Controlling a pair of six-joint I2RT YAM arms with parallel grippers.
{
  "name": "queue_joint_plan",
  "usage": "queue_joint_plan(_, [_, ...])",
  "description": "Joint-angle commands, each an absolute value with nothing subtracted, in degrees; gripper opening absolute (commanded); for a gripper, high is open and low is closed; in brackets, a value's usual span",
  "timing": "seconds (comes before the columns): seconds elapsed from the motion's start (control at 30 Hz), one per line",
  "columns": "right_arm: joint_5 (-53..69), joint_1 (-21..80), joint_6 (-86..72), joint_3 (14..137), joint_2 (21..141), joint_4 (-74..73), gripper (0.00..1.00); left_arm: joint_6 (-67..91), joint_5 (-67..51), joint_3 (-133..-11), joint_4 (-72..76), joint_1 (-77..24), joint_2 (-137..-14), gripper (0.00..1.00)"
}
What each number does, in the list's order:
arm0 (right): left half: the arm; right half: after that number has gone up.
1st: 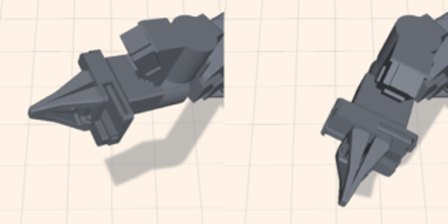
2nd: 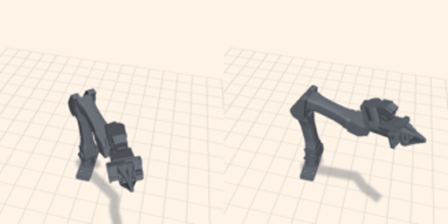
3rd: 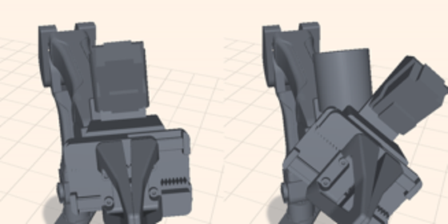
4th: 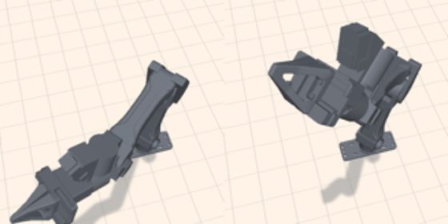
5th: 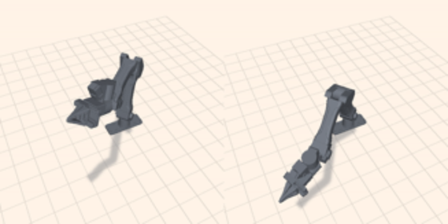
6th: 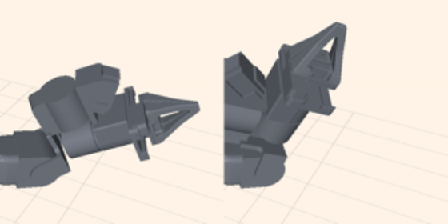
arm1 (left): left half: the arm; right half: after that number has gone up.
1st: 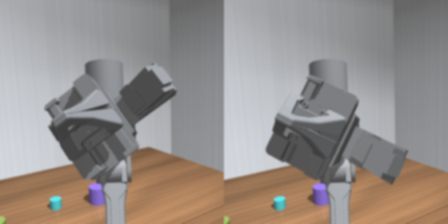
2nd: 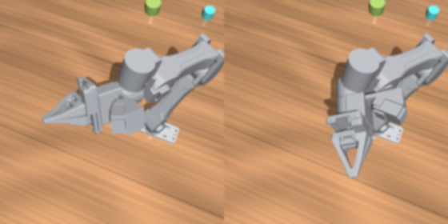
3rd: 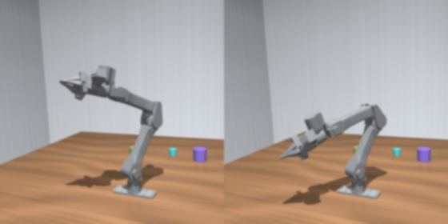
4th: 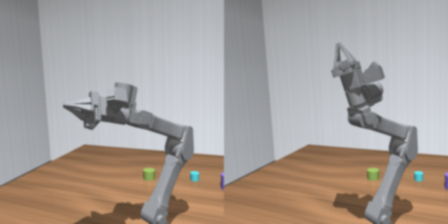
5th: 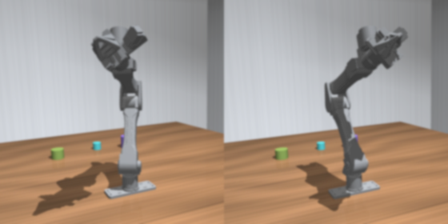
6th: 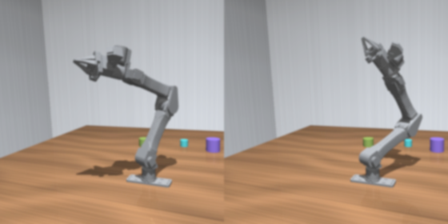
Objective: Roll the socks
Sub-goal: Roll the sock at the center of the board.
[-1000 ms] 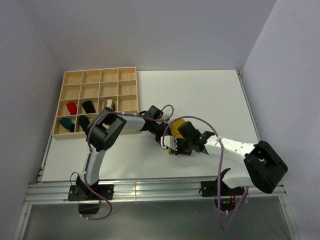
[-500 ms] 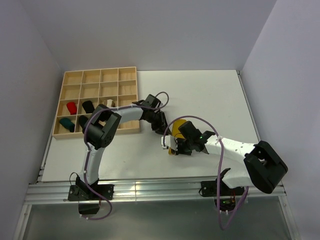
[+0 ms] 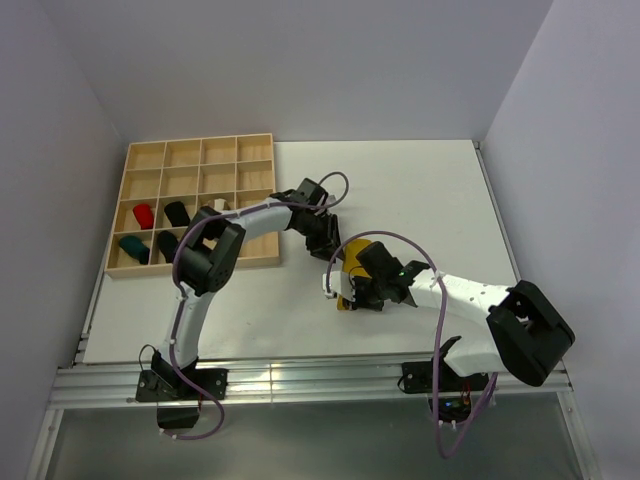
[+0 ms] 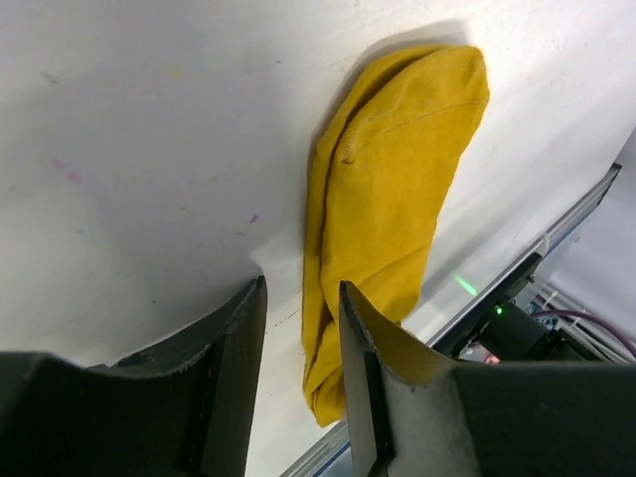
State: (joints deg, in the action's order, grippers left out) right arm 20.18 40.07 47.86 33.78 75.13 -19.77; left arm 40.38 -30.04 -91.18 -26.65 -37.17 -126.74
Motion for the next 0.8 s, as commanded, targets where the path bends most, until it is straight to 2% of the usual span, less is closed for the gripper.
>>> queue_joint_plan(0.0, [21.3, 39.8, 48.1, 34.1, 76.3, -23.4, 0.19, 37.0, -30.8, -92.1, -28.0, -37.9, -129.0, 0.41])
queue_joint_plan(0.27, [21.4, 39.7, 48.0, 34.6, 76.5, -23.6, 0.19, 38.1, -34.0, -89.2, -25.8, -39.5, -131.3, 0.36])
queue_joint_plan(0.37, [21.3, 39.8, 47.8, 34.6, 76.1, -23.5, 0.19, 38.9, -34.0, -88.1, -24.8, -39.6, -131.7, 0.3])
queue_joint_plan(0.47, [21.2, 39.8, 47.6, 34.5, 76.3, -23.4, 0.19, 39.6, -33.2, -87.4, -24.6, -39.6, -131.7, 0.12])
queue_joint_plan(0.6, [22.4, 38.8, 47.6, 35.0, 76.7, -24.8, 0.18, 41.9, -30.9, -84.7, -22.5, -38.6, -130.1, 0.02])
queue_joint_plan(0.77, [27.1, 35.9, 49.7, 37.5, 78.6, -29.5, 0.19, 42.7, -28.8, -82.7, -21.0, -35.9, -127.7, 0.0])
